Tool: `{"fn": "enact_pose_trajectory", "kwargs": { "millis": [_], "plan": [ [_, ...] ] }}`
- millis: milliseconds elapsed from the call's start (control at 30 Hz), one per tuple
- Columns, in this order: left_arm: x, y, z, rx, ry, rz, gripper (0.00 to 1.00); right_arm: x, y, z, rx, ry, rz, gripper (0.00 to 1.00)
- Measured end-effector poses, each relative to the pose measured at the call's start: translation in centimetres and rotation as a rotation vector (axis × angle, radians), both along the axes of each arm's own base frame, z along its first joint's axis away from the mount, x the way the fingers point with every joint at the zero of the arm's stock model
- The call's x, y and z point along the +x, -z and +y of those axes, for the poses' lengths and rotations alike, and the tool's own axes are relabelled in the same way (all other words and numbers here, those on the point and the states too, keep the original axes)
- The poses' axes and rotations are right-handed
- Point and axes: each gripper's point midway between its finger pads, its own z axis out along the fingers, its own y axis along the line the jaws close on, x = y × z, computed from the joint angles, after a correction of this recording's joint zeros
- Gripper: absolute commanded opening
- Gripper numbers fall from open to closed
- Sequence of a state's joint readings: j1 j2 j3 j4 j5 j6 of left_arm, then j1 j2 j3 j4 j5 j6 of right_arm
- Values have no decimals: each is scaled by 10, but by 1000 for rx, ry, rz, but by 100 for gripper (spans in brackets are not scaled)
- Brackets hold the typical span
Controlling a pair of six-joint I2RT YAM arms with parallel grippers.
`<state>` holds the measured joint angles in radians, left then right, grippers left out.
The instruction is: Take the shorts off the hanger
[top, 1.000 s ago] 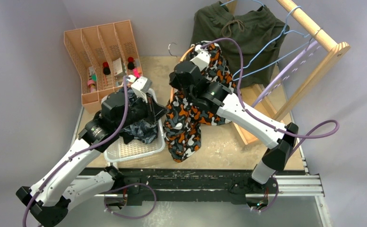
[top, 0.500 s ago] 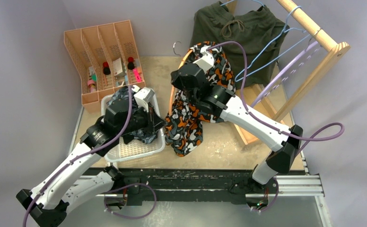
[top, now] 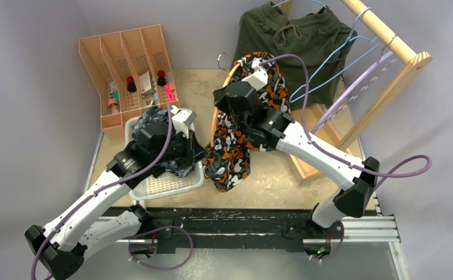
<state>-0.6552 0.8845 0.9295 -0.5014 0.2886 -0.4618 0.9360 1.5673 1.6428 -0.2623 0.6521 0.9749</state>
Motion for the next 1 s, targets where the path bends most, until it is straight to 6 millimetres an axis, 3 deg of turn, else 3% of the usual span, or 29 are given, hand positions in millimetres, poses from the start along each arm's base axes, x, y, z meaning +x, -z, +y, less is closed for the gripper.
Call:
{"fn": "enact_pose_trajectory", "kwargs": {
  "millis": [367,667,833,1000],
  "plan": [
    [-6,6,-15,-104,36,40,0,-9,-13,-18,22,12,-24,0],
    [-17,24,-5,-53,27,101,0,-12,-16,-14,65,5,-16,0],
    [-6,29,1,-26,-41,85,0,-14,-16,-10,80,-15,-9,0],
    [19,32,1,-13,-145,82,0,-18,-16,-9,82,-44,4,0]
  ]
}}
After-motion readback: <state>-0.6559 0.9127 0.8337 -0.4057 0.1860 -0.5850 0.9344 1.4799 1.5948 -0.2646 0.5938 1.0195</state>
